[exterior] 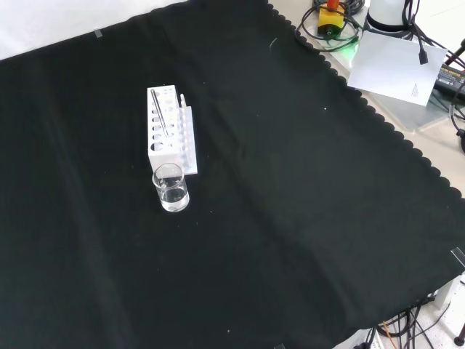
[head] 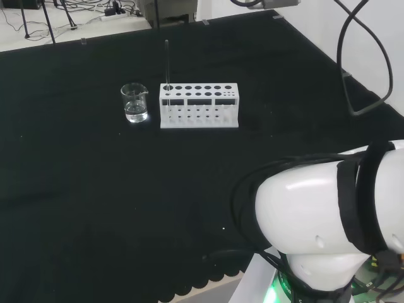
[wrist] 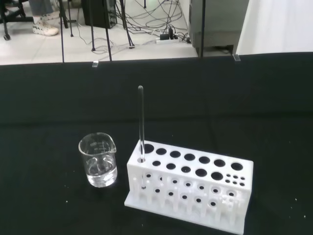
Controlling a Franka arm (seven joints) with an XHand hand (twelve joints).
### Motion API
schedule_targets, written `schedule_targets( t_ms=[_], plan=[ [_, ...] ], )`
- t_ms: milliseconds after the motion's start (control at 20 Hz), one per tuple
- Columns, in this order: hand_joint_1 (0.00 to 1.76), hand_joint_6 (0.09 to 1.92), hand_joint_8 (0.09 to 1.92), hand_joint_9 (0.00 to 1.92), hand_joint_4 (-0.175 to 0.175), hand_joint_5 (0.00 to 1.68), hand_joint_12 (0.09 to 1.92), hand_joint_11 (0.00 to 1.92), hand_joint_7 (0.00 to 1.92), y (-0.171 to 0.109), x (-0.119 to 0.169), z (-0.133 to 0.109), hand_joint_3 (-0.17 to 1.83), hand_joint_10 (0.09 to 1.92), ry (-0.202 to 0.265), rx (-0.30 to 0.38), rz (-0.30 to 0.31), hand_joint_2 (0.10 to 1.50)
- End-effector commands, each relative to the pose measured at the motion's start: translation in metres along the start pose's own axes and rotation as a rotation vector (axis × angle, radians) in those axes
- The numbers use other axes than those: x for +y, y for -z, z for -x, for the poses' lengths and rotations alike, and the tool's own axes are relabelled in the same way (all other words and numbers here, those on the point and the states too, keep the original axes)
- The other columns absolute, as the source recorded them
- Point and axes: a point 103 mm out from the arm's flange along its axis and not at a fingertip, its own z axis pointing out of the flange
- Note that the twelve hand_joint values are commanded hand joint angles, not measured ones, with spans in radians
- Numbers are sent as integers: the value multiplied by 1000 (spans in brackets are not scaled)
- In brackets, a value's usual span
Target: Take the glass rod from the white test tube rack.
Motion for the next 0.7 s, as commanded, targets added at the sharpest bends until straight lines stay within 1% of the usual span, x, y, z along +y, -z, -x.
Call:
schedule_targets(
  t_ms=[50, 200, 300, 500, 700],
  plan=[
    [638, 87, 437, 0, -116, 0, 1160, 0, 0, -15, 31, -14, 602, 782, 43, 10, -46, 863],
    [637, 87, 518, 0, -116, 0, 1178, 0, 0, -19, 44, -26, 599, 805, 86, 23, -39, 865],
    [636, 87, 561, 0, -116, 0, 1187, 0, 0, -20, 53, -33, 598, 818, 103, 21, -41, 866],
    [634, 87, 617, 4, -116, 0, 1187, 0, 0, -20, 73, -43, 599, 833, 115, 20, -41, 867],
    [632, 87, 653, 7, -116, 0, 1180, 0, 0, -30, 95, -51, 600, 839, 127, 15, -50, 868]
  ],
)
